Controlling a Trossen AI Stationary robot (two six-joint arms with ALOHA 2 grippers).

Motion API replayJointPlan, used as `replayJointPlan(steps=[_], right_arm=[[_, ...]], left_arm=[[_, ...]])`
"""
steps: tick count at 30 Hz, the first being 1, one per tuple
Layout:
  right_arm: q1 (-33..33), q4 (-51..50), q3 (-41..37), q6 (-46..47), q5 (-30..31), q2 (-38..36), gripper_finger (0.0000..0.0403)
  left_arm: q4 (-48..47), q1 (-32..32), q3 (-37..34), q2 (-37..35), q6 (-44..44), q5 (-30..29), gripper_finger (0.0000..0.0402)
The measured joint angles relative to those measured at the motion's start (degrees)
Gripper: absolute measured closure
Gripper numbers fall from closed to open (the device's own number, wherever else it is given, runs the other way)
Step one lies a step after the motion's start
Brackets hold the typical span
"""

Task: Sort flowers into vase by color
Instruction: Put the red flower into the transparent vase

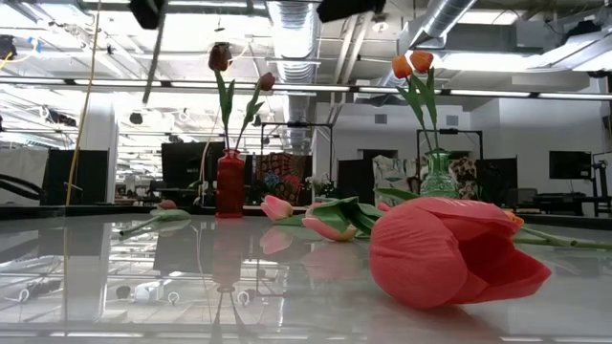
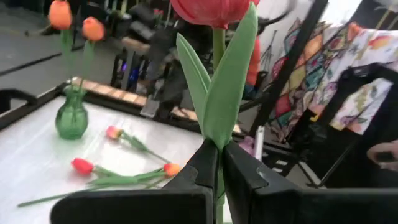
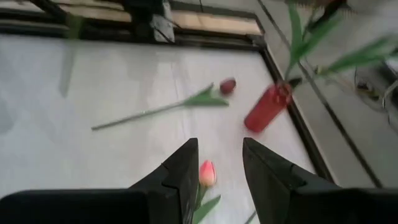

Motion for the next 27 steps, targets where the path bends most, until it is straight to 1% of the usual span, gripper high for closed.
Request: replayJointPlan(steps=[4,8,12,18,27], right_arm=[[-1.5,0.0,-2.1,3.4,-0.1,0.4,0.0252],[-2.2,1.7,-4.1,6.1,0.0,0.5,0.0252],[-2.8,2.7,-5.4,8.4,-0.1,0.6,0.0253],[-2.8,3.3,-5.4,8.5,0.0,0.6,0.0253],[-2.8,3.2,-5.4,8.5,0.0,0.6,0.0253]], left_arm=[[-0.8,-7.9,0.0,-1.6,0.1,-3.9,0.0401],[-0.7,-15.0,0.0,-1.0,0.8,-5.1,0.0401],[0.0,-20.2,0.0,-0.5,0.9,-6.0,0.0401],[4.8,-25.4,0.0,0.4,0.8,-6.6,0.0401],[8.8,-29.3,0.0,3.2,0.7,-7.8,0.0401]])
